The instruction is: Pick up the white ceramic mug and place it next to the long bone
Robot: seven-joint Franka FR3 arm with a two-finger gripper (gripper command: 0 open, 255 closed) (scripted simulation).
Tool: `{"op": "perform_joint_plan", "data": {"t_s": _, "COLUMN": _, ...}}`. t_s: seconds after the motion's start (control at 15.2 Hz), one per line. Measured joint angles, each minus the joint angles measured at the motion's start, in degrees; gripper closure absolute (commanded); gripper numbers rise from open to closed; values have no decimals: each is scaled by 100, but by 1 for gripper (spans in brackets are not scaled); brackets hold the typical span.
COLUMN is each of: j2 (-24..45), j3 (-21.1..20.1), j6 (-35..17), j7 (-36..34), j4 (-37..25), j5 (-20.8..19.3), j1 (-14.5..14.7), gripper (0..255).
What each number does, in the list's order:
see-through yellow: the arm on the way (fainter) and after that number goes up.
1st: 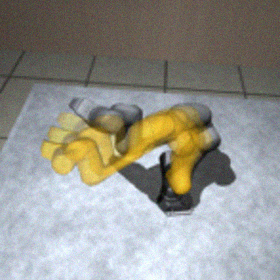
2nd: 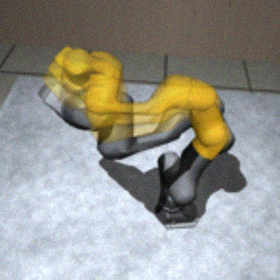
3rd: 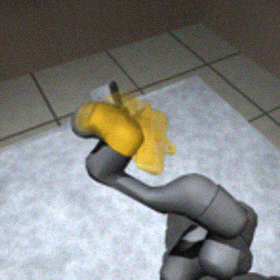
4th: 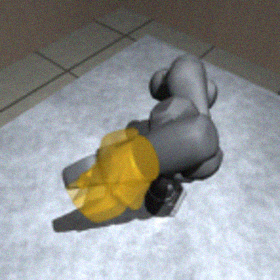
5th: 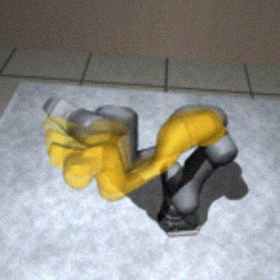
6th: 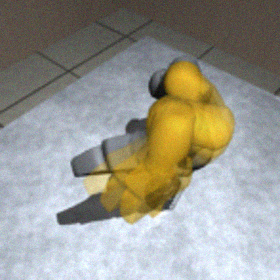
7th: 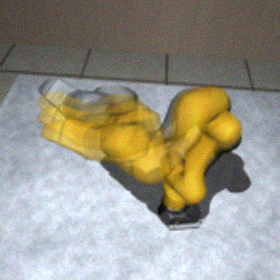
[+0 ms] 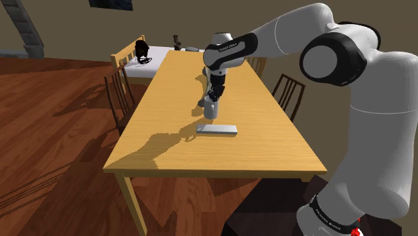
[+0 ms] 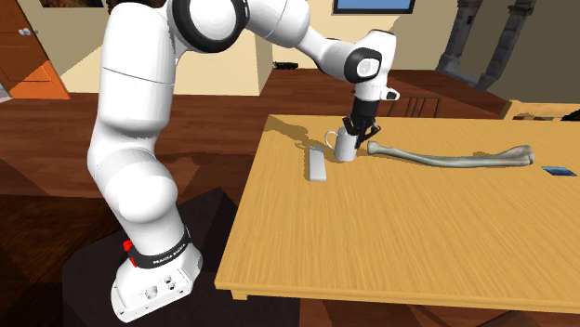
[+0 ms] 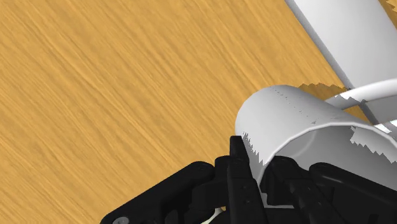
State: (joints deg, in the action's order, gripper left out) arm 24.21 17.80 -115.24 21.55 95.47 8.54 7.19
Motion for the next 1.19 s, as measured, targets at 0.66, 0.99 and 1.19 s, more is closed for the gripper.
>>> {"op": "perform_joint_plan", "data": {"t_s": 0.66, "j2": 30, "j3": -7, "j6": -72, "j7": 3, "j4": 40, "j5": 12, "j1": 1, "gripper": 0}}
{"op": "perform_joint_plan", "data": {"t_s": 0.99, "j2": 21, "j3": -2, "j6": 5, "j7": -1, "j4": -29, "j5": 4, "j1": -4, "gripper": 0}}
{"op": "perform_joint_plan", "data": {"t_s": 1.19, "j2": -120, "j3": 21, "j6": 402, "j7": -59, "j4": -298, "j5": -55, "j1": 13, "gripper": 0}}
